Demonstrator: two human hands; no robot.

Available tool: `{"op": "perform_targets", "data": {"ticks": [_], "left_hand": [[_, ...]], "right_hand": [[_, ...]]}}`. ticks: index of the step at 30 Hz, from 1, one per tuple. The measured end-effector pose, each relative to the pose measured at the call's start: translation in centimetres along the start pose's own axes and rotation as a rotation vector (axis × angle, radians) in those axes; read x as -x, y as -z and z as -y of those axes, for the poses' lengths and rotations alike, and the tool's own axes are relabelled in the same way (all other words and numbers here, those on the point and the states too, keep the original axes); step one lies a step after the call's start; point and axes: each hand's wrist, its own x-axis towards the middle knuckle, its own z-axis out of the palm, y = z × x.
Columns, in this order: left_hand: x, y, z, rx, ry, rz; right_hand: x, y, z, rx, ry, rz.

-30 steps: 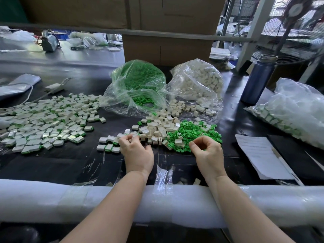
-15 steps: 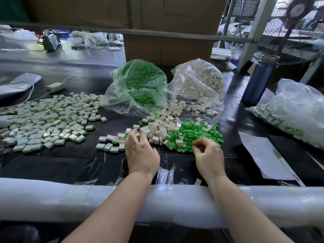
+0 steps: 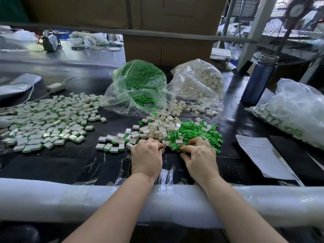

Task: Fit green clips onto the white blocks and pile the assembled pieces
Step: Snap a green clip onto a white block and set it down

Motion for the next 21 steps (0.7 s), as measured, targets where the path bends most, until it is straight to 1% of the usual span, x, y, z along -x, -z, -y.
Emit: {"op": "perform_targets", "data": {"ticks": [7, 12, 15, 18, 21], "left_hand": [[0.03, 0.00, -0.07, 0.056, 0.017, -0.001], [-0.14, -0.27, -0.03, -0.019, 0.038, 0.058], [-0.13, -0.32, -0.09, -0.012, 0.024, 0.085], [0.00, -0.12, -0.28, 0.079, -0.013, 0.099], [0.17, 0.23, -0.51, 0.287, -0.029, 0.128]], "right_hand": [[-0.01, 0.00, -0.05, -0.024, -0.022, -0.075], [-0.13, -0.35, 0.11, 0.047, -0.009, -0.040], [-0.22, -0.49, 0.16, 0.068, -0.010, -0.035], [-0.32, -0.53, 0.08, 0.051, -0.020, -0.034], [-0.25, -0.40, 0.07, -0.030, 0.003, -0.070]]}}
